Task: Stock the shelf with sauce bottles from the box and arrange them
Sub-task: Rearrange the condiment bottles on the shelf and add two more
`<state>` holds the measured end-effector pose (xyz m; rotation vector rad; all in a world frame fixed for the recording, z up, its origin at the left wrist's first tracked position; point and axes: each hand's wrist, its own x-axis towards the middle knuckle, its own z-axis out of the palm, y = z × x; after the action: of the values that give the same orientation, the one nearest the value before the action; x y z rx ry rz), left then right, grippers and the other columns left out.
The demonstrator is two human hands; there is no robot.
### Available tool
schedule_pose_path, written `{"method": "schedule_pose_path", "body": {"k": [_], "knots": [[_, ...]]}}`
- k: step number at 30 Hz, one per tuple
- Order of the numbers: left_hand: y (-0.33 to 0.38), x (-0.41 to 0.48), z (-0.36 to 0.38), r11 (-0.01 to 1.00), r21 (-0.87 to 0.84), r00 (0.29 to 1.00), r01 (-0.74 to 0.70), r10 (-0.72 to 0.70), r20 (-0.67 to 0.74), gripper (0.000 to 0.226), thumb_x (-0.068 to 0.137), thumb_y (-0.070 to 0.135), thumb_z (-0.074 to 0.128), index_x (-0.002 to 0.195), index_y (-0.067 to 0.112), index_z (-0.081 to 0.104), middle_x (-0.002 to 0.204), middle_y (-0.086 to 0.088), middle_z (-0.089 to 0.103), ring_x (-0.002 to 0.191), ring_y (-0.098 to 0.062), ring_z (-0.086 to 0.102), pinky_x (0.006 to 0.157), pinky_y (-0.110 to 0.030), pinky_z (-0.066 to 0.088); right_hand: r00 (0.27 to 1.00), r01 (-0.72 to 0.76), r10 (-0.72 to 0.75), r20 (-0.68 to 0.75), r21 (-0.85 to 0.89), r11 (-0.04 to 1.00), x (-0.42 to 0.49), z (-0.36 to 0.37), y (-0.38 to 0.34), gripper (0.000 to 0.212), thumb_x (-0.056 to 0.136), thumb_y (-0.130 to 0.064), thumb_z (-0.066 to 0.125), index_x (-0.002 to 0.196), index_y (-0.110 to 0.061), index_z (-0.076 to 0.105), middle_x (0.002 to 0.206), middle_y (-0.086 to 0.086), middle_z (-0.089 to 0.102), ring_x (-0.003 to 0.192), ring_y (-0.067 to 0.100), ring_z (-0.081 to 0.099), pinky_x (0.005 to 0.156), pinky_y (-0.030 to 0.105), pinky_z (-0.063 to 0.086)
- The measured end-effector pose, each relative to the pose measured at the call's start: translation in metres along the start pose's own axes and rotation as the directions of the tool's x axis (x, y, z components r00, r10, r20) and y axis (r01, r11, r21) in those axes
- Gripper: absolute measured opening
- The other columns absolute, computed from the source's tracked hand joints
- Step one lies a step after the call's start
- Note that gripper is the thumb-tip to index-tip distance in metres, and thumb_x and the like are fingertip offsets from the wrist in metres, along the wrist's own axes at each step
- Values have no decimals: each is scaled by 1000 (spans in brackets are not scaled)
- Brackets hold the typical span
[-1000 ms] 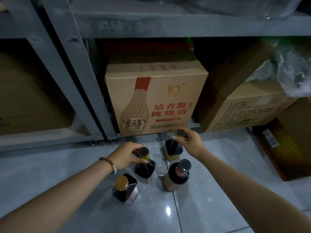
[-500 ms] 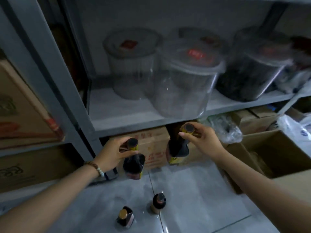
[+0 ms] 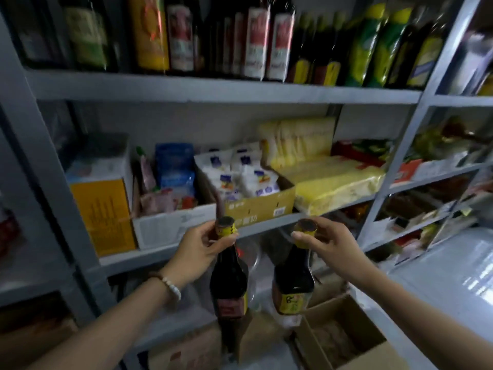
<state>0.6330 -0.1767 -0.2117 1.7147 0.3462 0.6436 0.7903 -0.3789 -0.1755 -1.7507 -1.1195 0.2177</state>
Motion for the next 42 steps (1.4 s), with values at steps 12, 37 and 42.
{"method": "schedule_pose_path", "body": {"k": [12,37,42], "knots": [[255,72,75,940,-223,966,-258,247,-79,24,81,37,56,92,18,65,80,3,72,76,-6,68,63,-15,52,948,165,-89,-304,232,959,44,-166,-144,31,78,-40,60,90,-13,69,85,7,75,86,19,71,84,33,54],[345,339,108,866,-343,920,-365,391,8,41,76,50,57,99,17,65,88,6,62,79,-6,62,76,-22,54,878,355,-240,-415,225,908,300,-304,-144,34,92,-30,58,101,2,65,92,12,71,80,14,68,69,18,55],[338,383,115,874,-314,928,-370,367,-71,34,83,47,54,98,18,65,88,5,61,81,-9,59,79,-24,51,879,372,-228,-420,303,877,354,-320,-118,25,90,-30,61,93,-5,66,88,10,70,79,14,67,77,27,55]]}}
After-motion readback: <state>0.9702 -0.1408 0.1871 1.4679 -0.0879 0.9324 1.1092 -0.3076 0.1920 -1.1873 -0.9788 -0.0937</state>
